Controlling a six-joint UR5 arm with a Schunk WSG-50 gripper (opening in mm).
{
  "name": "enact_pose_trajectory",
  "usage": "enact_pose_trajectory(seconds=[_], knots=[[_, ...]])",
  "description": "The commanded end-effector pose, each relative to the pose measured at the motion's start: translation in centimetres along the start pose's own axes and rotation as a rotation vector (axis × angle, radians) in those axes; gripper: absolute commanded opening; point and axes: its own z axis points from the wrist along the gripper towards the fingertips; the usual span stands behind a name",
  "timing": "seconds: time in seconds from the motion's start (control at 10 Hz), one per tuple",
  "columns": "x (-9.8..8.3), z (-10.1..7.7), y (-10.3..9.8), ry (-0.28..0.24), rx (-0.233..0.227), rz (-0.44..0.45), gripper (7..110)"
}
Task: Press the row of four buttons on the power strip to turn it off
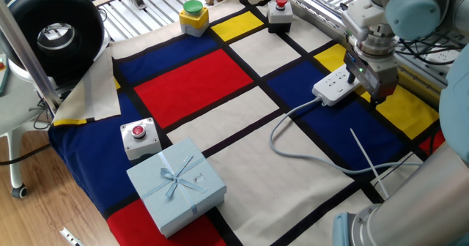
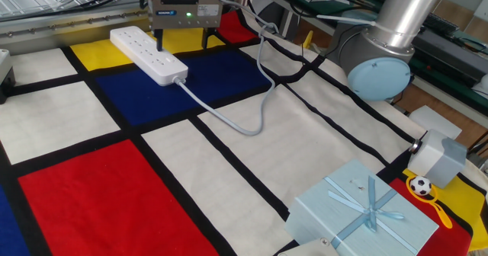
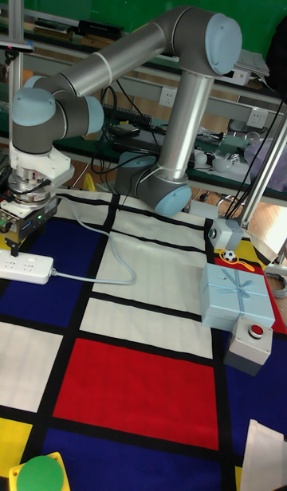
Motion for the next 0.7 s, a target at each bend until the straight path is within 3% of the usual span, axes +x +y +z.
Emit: enact_pose_trajectory(seconds=[0.0,0.6], knots=[[-0.21,-0.08,0.01,-0.012,-0.002,0.009,22],[0.01,-0.09,-0.59,-0.003,0.023,0.017,22]])
